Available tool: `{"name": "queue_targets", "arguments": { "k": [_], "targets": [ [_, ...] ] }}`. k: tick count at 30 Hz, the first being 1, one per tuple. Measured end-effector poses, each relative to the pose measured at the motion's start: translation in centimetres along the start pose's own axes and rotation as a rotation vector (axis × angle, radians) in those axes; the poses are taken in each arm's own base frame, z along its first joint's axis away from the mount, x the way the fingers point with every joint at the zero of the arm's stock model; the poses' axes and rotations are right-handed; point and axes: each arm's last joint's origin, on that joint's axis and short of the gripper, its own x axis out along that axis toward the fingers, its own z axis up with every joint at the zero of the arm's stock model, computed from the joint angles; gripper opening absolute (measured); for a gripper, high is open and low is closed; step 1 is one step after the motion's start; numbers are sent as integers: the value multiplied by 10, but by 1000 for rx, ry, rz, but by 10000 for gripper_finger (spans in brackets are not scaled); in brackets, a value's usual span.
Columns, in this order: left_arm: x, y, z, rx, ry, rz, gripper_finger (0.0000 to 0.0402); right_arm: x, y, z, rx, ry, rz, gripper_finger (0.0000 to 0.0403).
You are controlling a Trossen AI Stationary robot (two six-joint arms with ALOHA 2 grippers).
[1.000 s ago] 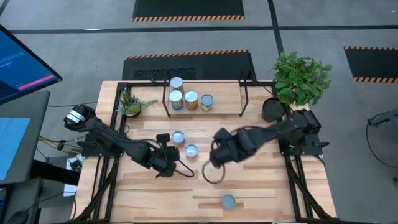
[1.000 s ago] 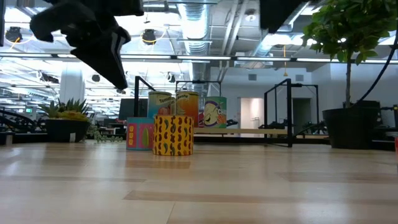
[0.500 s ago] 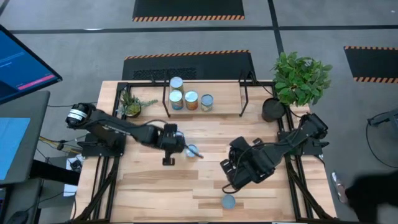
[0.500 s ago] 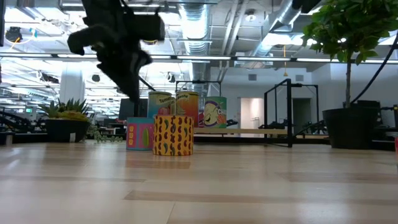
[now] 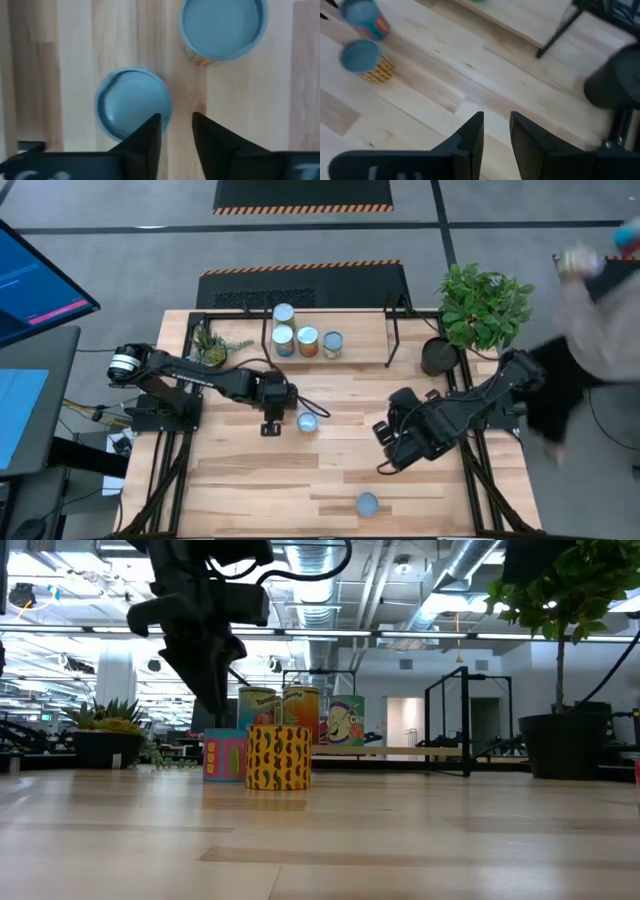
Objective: Pick and place cans onto a shelf
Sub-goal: Put the canned corn on the shelf
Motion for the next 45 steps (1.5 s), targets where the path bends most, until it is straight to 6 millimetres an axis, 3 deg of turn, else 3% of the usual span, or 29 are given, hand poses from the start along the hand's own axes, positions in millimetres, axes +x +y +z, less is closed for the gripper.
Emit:
{"name": "queue_targets", "arguments": {
  "k": [6,11,20,27,36,42,45],
  "targets": [
    [1,0,0,56,-3,15,156,3,-17,-15,63,-5,-8,118],
    [12,-1,-3,74,-52,22,164,3,-28,-31,139,-11,-3,118],
    [25,-2,-16,83,-31,34,144,-4,-33,-51,236,-14,32,118],
    [31,-1,-25,140,-2,103,96,-8,-36,-63,277,23,32,118],
    [31,-1,-6,245,-201,131,42,-7,-36,-63,282,54,15,118],
    [24,5,15,182,-417,174,34,-4,-35,-60,296,53,4,118],
    [16,6,20,118,-403,159,33,-4,-35,-60,298,54,4,118]
  ]
}}
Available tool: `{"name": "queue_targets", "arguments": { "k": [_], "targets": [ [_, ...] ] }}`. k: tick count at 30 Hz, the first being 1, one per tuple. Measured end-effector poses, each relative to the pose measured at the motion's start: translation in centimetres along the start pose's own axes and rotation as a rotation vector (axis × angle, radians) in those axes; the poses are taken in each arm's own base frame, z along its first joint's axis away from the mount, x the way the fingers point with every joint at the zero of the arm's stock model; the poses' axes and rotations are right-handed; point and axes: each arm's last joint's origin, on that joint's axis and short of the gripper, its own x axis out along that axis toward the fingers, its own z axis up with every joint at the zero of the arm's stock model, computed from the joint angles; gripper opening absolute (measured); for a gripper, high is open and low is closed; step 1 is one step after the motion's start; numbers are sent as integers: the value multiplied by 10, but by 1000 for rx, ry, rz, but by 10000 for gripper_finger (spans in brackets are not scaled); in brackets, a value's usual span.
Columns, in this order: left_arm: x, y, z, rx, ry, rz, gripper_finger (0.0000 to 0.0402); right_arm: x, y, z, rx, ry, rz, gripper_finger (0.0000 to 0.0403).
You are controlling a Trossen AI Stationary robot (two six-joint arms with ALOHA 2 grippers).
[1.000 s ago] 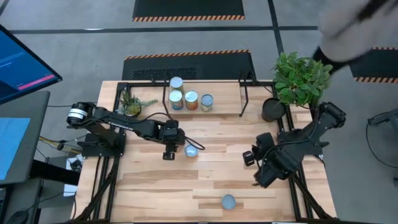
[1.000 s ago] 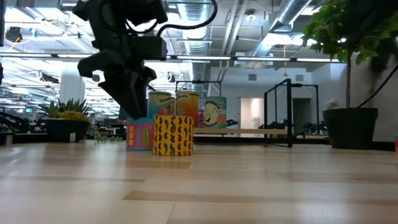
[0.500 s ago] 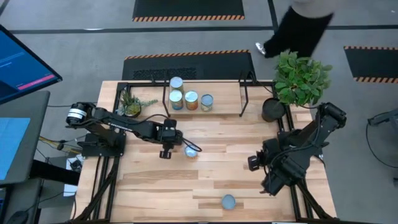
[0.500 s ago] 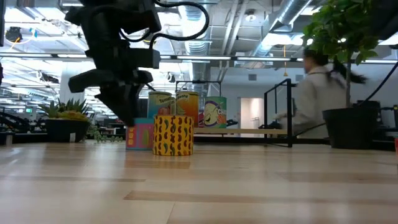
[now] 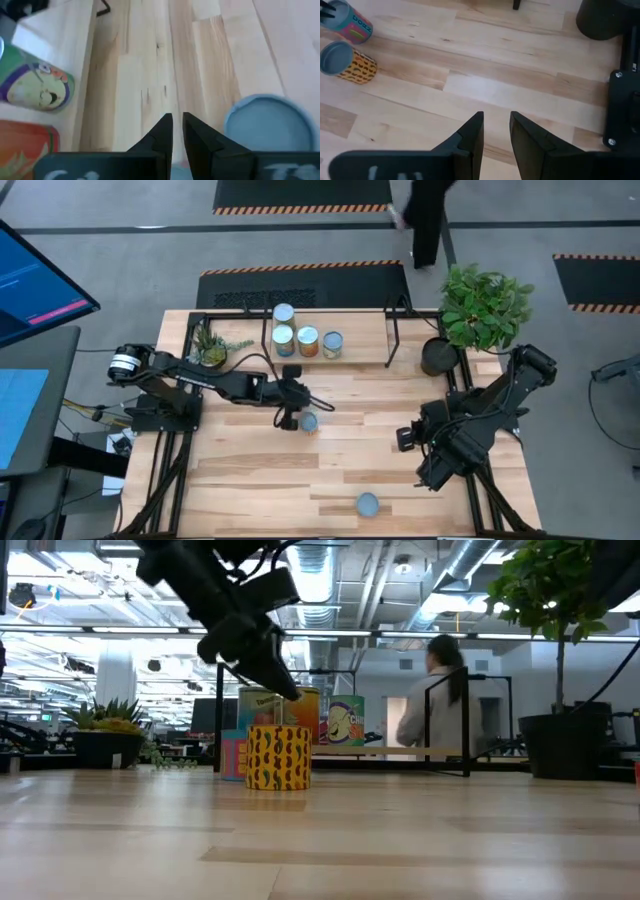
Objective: Pick and place cans onto a shelf
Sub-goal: Put the canned corn on the shelf, then adjust the canned goods
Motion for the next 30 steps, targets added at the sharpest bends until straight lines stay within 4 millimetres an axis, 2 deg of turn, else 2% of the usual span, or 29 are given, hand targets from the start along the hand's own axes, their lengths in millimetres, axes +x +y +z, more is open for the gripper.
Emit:
{"name": "queue_targets", "arguments": {
  "k": [3,7,11,15,17,20,23,26,30],
  "targets": [
    [-13,-1,1,-2,167,-33,33,0,0,-1,3,6,7,118],
    [-30,-2,-14,-21,451,-64,30,-1,0,-2,1,31,-7,118],
    [-31,-5,-43,-49,642,-42,5,-1,0,-3,-1,50,-20,118],
    [-9,-6,-63,-100,585,-6,1,0,-1,-2,-2,47,-26,118],
    [6,-7,-65,-109,509,26,0,0,-1,-2,-3,46,-28,118],
    [24,-4,-47,-145,290,69,0,0,-1,-2,-4,44,-30,118],
    [25,-2,-27,-182,170,82,0,0,-1,-2,-1,48,-25,118],
    [16,-7,-24,-156,267,18,0,0,0,-2,4,53,-19,118],
    [2,-18,-33,-190,486,-247,0,0,0,-3,-1,77,-37,118]
  ]
}}
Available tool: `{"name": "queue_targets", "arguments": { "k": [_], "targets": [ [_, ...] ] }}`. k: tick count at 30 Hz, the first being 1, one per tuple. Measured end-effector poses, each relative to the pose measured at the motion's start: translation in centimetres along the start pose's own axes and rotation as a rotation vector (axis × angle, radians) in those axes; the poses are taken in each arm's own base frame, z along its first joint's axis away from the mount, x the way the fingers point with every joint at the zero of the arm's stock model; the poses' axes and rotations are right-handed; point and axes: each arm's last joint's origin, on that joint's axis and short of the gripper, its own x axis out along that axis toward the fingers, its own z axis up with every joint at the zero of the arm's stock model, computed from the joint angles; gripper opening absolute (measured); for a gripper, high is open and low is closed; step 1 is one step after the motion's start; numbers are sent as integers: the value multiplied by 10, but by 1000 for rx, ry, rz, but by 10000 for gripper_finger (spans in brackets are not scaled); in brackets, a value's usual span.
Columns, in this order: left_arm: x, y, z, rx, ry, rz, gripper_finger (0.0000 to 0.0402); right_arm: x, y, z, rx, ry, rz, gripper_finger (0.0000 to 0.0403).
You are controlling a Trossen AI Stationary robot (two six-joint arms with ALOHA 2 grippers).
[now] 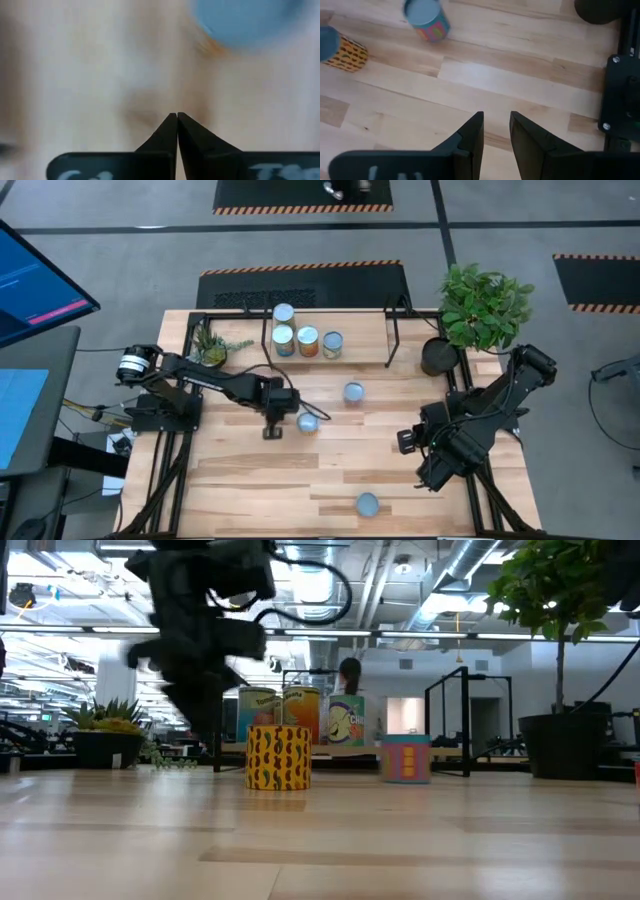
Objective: Pick and place cans onto a shelf
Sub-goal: Adjust the canned goods
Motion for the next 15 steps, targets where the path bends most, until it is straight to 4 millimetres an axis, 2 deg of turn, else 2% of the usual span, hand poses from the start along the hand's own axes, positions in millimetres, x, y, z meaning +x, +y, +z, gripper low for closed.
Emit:
{"name": "queue_targets", "arguments": {
  "k": [4,9,12,15],
  "targets": [
    [2,-19,-4,44,13,-82,0,0,-1,0,-6,11,-13,118],
    [16,-39,4,133,-45,-197,0,0,-1,0,-5,14,-13,118],
    [32,-42,13,147,-98,-172,0,0,0,-1,-3,18,-10,118],
    [45,-37,25,137,-190,-52,0,0,0,-1,1,34,-13,118]
  ]
}}
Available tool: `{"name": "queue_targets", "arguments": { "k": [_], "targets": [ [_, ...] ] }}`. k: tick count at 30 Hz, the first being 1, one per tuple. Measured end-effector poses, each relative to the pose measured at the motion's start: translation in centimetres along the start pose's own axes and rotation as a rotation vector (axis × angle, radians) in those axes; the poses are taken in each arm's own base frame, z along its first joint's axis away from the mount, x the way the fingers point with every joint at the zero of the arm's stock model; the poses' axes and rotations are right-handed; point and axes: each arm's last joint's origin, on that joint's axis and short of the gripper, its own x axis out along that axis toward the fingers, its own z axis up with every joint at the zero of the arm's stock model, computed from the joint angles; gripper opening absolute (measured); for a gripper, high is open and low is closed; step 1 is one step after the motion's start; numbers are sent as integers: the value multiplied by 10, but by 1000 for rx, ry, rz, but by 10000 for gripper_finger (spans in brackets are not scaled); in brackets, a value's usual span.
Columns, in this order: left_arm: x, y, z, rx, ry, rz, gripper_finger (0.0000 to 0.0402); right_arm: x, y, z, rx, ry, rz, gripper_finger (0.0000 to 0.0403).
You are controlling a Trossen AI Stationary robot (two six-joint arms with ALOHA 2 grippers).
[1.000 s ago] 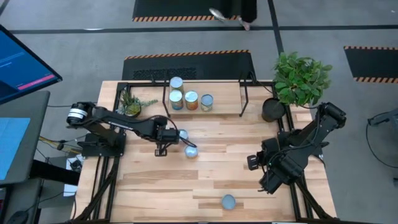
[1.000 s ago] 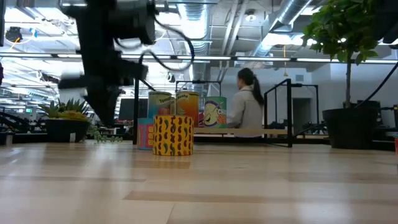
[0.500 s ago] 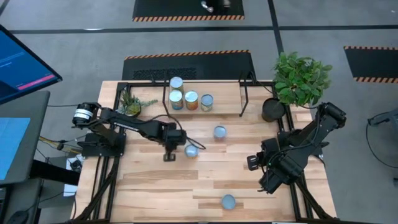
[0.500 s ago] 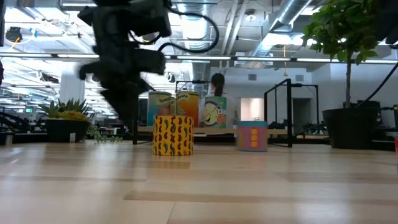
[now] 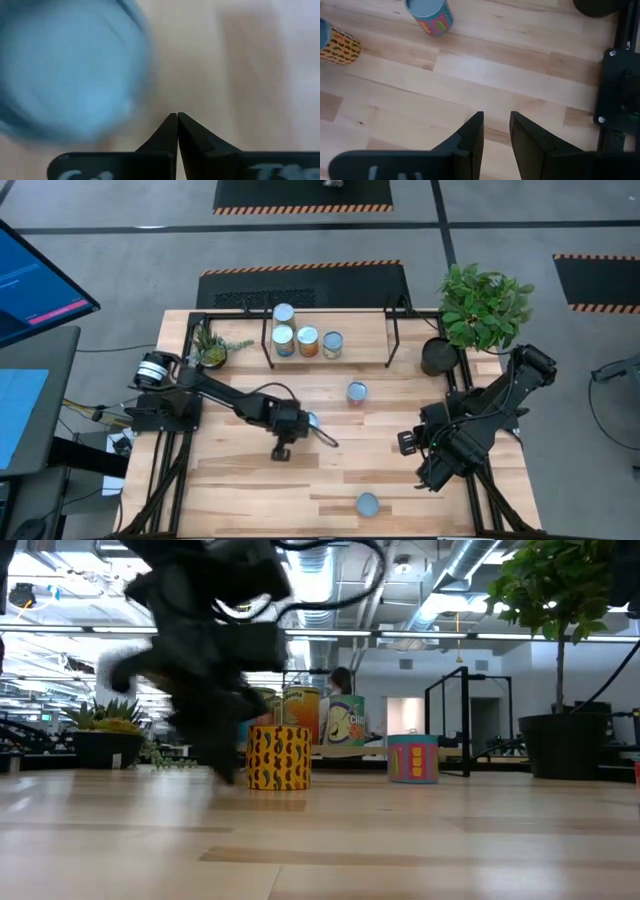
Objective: Pick and place cans onto a shelf
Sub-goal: Adjust the canned goods
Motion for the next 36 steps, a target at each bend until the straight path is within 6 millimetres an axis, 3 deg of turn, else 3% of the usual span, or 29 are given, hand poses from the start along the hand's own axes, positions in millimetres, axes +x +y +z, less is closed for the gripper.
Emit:
{"name": "queue_targets", "arguments": {
  "k": [5,9,13,15,21,28,32,36],
  "targets": [
    [2,11,18,1,-58,329,0,0,-1,-1,-1,47,-32,118],
    [-8,10,30,20,-29,257,0,0,-1,-1,-2,49,-33,118],
    [-17,2,42,78,-27,-24,0,0,0,-2,-37,57,-21,118],
    [-18,-2,49,115,-86,-85,0,0,0,-3,-45,60,-16,118],
    [-20,10,60,183,-193,91,0,0,1,-3,-45,62,-13,118],
    [-19,35,57,137,-163,83,0,0,1,-3,-48,61,-14,118],
    [-20,41,58,112,-157,240,0,0,0,-3,-50,60,-17,118],
    [-28,39,69,111,-187,237,0,0,0,-3,-50,59,-17,118]
  ]
}}
